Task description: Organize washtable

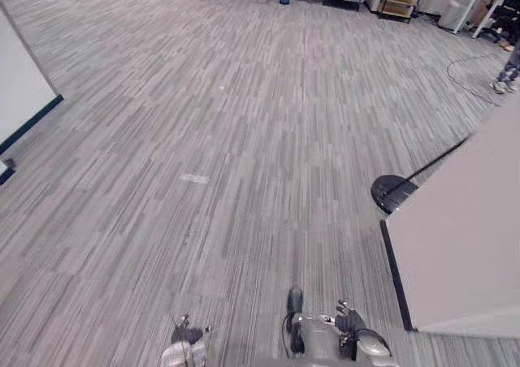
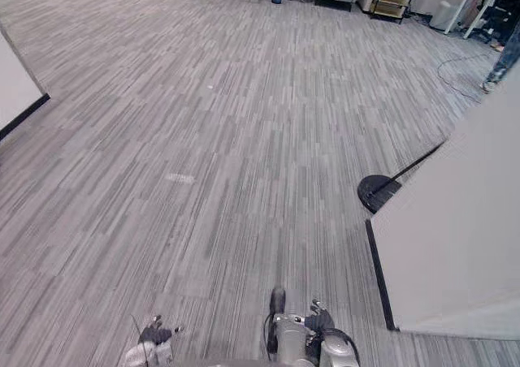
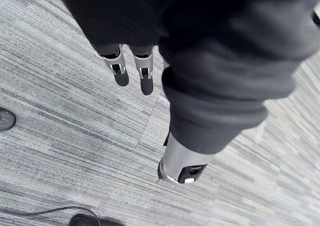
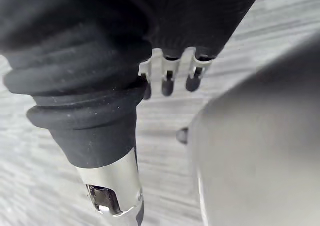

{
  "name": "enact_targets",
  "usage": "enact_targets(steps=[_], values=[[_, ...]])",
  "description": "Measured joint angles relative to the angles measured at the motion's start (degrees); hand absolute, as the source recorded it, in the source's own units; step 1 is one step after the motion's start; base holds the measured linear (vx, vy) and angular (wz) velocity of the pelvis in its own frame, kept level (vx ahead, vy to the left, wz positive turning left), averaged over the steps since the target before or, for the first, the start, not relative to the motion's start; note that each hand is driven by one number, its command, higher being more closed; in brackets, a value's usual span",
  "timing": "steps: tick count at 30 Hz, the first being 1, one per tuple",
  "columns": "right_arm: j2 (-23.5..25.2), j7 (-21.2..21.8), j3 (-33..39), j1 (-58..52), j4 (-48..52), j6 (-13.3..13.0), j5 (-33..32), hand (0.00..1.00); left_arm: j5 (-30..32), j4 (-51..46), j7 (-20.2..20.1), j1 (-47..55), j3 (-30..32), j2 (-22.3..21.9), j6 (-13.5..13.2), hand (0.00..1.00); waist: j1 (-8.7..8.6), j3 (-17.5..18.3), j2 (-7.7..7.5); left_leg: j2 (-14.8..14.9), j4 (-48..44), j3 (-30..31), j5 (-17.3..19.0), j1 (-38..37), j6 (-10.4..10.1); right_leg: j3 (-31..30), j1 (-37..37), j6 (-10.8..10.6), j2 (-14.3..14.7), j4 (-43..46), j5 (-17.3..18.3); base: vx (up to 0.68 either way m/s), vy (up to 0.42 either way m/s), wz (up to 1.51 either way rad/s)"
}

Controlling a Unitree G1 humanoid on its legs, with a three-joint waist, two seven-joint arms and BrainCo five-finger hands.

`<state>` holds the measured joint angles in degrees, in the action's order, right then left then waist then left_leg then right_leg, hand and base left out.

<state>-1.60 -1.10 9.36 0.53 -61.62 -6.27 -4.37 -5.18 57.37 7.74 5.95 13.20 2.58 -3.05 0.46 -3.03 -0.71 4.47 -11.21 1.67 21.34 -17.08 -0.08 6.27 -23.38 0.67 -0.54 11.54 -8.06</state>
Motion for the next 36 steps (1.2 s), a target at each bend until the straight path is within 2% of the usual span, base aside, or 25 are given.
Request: enact_targets(steps=[1, 2, 3, 4, 5, 6, 8, 10, 12, 14, 15, 16, 18, 19, 20, 22, 23, 24, 25, 26, 27, 30, 33, 34, 36], values=[[-0.1, 0.0, 1.7, -0.4, -0.2, 0.1, -0.3, 0.00, 0.2, 0.7, 0.0, -0.1, 1.6, -0.5, 0.0, 0.00, 0.37, 0.5, 0.53, 1.0, -3.3, 0.8, -0.6, 1.1, -1.2, 0.4, 0.6, 1.0, 1.2, 0.1, -1.5, 0.88, -0.251, 0.08], [-0.2, -0.2, 4.0, 0.7, -1.0, 0.3, -0.9, 0.00, 0.4, 1.9, 0.2, 0.5, 5.0, -1.5, 0.1, 0.00, 1.22, 0.8, 2.36, 2.7, -10.9, 1.6, -4.0, 3.5, -4.6, 1.0, 2.3, 2.6, 3.5, 0.3, 0.4, 0.83, -0.231, -0.35], [-0.3, -0.2, 5.2, 1.6, -1.2, 0.3, -2.0, 0.00, 0.4, 2.6, 0.2, 0.8, 7.3, -2.4, 0.4, 0.00, 1.43, 0.9, 2.49, 2.2, -19.3, 1.4, -11.8, 7.2, -6.8, -0.2, 4.1, 3.6, 4.5, -0.4, 1.5, 0.82, -0.206, -0.45], [-0.3, -0.3, 5.6, 1.6, -1.0, 0.1, -2.5, 0.00, 0.4, 3.1, 0.2, 0.7, 7.2, -2.5, 0.6, 0.00, 1.46, 0.8, 2.55, 2.6, -24.1, 1.0, -13.7, 9.2, -8.7, -0.9, 6.0, 3.6, 4.7, -2.1, 1.6, 0.78, -0.140, -0.27], [-0.5, -0.5, 6.4, 1.6, -1.2, 0.2, -3.1, 0.00, 0.7, 3.0, 0.0, 0.4, 7.0, -2.6, 0.7, 0.00, 1.78, 0.6, 2.29, 4.4, -34.3, -2.3, -13.0, 13.4, -7.9, -1.9, 11.1, 4.2, 5.2, -6.0, 2.4, 0.71, -0.081, -0.14], [-0.5, -1.2, 6.6, 1.5, -2.2, 0.3, -4.0, 0.00, 0.9, 2.7, -0.1, 0.0, 6.9, -2.7, 0.7, 0.00, 2.38, 0.5, 2.17, 6.5, -41.4, -6.0, -10.6, 16.4, -4.9, -3.1, 15.9, 5.0, 5.8, -8.7, 3.0, 0.75, -0.043, -0.12], [-0.7, -1.5, 6.7, 1.6, -2.7, 0.4, -4.0, 0.00, 1.1, 2.1, -0.1, 0.0, 6.5, -2.7, 0.6, 0.00, 2.95, 0.3, 2.12, 7.6, -44.8, -9.1, -7.1, 19.9, -4.2, -3.6, 20.8, 6.3, 5.6, -10.7, 3.9, 0.53, 0.038, -0.12], [-0.9, -1.6, 6.8, 2.2, -2.7, 0.5, -4.0, 0.00, 1.1, 0.2, -0.1, 0.1, 6.5, -2.8, 0.4, 0.00, 3.56, -0.3, 1.32, 7.5, -42.3, -10.7, -2.9, 26.2, -3.3, -5.6, 25.4, 4.8, 3.8, -11.8, 6.7, 0.47, 0.168, -0.09], [-1.0, -1.7, 7.9, 2.9, -2.7, 0.5, -4.0, 0.00, 0.7, -0.9, -0.1, 0.1, 6.4, -2.9, 0.2, 0.00, 3.56, -1.3, 1.52, 7.0, -34.4, -8.5, -2.0, 31.7, -2.8, -6.7, 28.0, 2.3, 2.2, -11.3, 10.3, 0.29, 0.189, -0.08], [-1.4, -2.0, 8.1, 3.3, -2.7, 0.5, -4.0, 0.00, -0.1, -1.3, 0.0, 0.7, 6.6, -2.9, 0.1, 0.00, 3.82, -1.7, 2.77, 4.6, -16.2, -0.7, -4.4, 34.1, -6.1, -10.0, 28.5, -1.8, -0.4, -8.9, 14.6, 0.25, 0.365, -0.67], [-1.7, -2.0, 7.4, 3.5, -2.5, 0.5, -4.0, 0.00, -0.6, -1.0, 0.0, 2.4, 7.0, -3.3, 0.2, 0.00, 4.24, -1.8, 3.97, 4.8, -12.5, -0.2, -10.0, 33.2, -9.0, -14.2, 29.7, -3.3, -0.7, -9.8, 15.9, 0.25, 0.394, -1.11], [-1.5, -2.0, 6.4, 3.3, -2.5, 0.5, -4.0, 0.00, -0.7, -0.4, 0.1, 3.7, 7.2, -3.3, 0.3, 0.00, 4.84, -1.3, 5.20, 4.6, -12.1, -1.4, -10.6, 32.4, -8.1, -16.3, 30.5, -3.4, -0.4, -9.3, 16.2, 0.37, 0.352, -1.28], [-1.1, -2.1, 2.6, 2.8, -2.5, 0.7, -3.9, 0.00, -0.9, 1.9, 0.8, 5.3, 6.8, -2.3, 0.1, 0.00, 5.41, -1.9, 6.45, 7.4, -17.9, -4.3, -8.7, 32.2, -8.9, -17.1, 29.2, -1.9, 5.8, 4.2, 19.7, 0.45, 0.239, -0.97], [-0.8, -2.1, 2.3, 2.8, -2.5, 0.8, -3.9, 0.00, -0.9, 2.0, 1.1, 5.8, 7.1, -2.1, 0.1, 0.00, 5.80, -2.2, 6.12, 7.3, -20.1, -5.6, -8.6, 32.2, -7.9, -18.0, 30.3, -1.0, 6.0, 3.9, 19.3, 0.36, 0.217, -1.08], [-1.0, -2.1, 1.3, 3.3, -2.6, 0.7, -3.9, 0.00, -0.9, 3.1, 1.2, 6.7, 7.8, -1.7, 0.1, 0.00, 7.03, -1.9, 4.96, 7.2, -24.4, -7.3, -7.4, 32.4, -6.4, -19.9, 32.0, 0.5, 4.4, 1.1, 19.8, 0.22, 0.198, -1.17], [0.3, -2.0, 1.4, 4.4, -2.6, 0.3, -3.9, 0.00, -0.8, 5.3, 1.1, 7.0, 9.2, -1.9, 0.1, 0.00, 6.86, -1.8, 3.09, 4.8, -27.9, -7.1, -7.5, 34.4, -5.4, -23.3, 31.8, 0.5, 1.3, 0.9, 19.7, 0.18, 0.217, -1.05], [0.2, -2.1, 1.5, 4.5, -2.2, 0.1, -3.9, 0.00, -0.5, 5.3, 1.1, 7.5, 9.4, -3.0, 0.4, 0.00, 6.65, -0.6, 3.86, 4.3, -19.4, -7.3, -7.5, 31.7, -2.7, -23.9, 29.3, -0.7, 1.5, 3.1, 19.1, 0.11, 0.222, -0.89], [0.5, -2.1, 1.6, 4.5, -2.5, 0.1, -4.0, 0.00, -0.2, 5.1, 1.1, 7.3, 9.4, -1.9, 0.6, 0.00, 6.83, -0.5, 2.83, 3.0, -15.2, -9.9, -8.5, 29.2, -1.3, -23.6, 26.9, -1.8, 0.3, 7.6, 18.9, 0.12, 0.225, -0.79], [0.9, -2.0, 1.9, 4.3, -2.6, 0.1, -4.0, 0.00, -0.2, 5.0, 1.1, 7.1, 9.1, -1.4, 0.6, 0.00, 6.60, -0.4, 2.58, 2.2, -13.0, -10.6, -9.1, 28.0, -0.8, -23.0, 25.6, -3.2, -0.5, 9.8, 18.1, 0.16, 0.218, -0.48], [1.5, -2.0, 2.9, 3.6, -2.8, 0.2, -4.0, 0.00, -0.2, 4.9, 1.1, 6.2, 8.6, -0.7, 0.6, 0.00, 6.57, -0.5, 2.60, 0.9, -9.2, -11.4, -10.0, 25.0, 0.0, -20.9, 23.5, -6.3, -1.4, 14.1, 16.1, 0.16, 0.193, -0.18], [1.9, -2.0, 3.8, 2.9, -3.2, 0.3, -4.0, 0.00, -0.2, 4.3, 1.1, 5.2, 7.8, -0.2, 0.6, 0.00, 6.29, -0.7, 2.83, 0.0, -6.3, -11.8, -10.3, 22.0, 0.7, -18.8, 22.5, -7.3, -2.3, 17.9, 14.8, 0.16, 0.186, -0.12], [2.0, -1.7, 3.7, 2.1, -5.2, 0.6, -2.4, 0.00, 1.3, 3.1, 1.1, 2.4, 5.9, 1.4, 0.3, 0.00, 5.26, -0.7, 3.21, -0.9, -1.3, -11.5, -9.9, 17.4, 2.2, -10.8, 19.9, -5.4, -3.6, 17.3, 19.9, 0.18, 0.140, 0.05], [1.2, -1.2, 5.7, 1.8, -6.0, 0.7, -0.1, 0.00, 2.5, 3.3, 0.9, 1.6, 4.4, 1.9, 0.4, 0.00, 3.41, -0.6, 2.96, -0.5, 1.8, -11.6, -10.9, 13.9, 1.9, -7.9, 17.7, -4.4, -0.9, 7.1, 20.0, 0.25, 0.035, 0.08], [0.6, -1.2, 6.6, 1.4, -6.1, 1.6, 4.1, 0.00, 6.9, 3.4, 0.7, 1.6, 4.2, 1.9, 0.7, 0.00, 2.88, -0.4, 2.10, -1.1, 2.5, -11.5, -10.9, 12.3, 1.7, -8.4, 18.7, -4.0, 0.1, -0.4, 16.1, 0.25, -0.010, 0.20], [-0.1, -1.0, 6.9, -0.2, -7.1, 1.8, 4.0, 0.00, 5.8, 4.0, 0.6, 1.2, 4.7, 1.1, 0.5, 0.00, 3.14, -0.4, 1.10, -2.3, 2.6, -9.6, -9.9, 10.6, 0.4, -9.5, 20.3, -2.3, 0.2, -5.3, 8.4, 0.34, -0.045, 0.33]])
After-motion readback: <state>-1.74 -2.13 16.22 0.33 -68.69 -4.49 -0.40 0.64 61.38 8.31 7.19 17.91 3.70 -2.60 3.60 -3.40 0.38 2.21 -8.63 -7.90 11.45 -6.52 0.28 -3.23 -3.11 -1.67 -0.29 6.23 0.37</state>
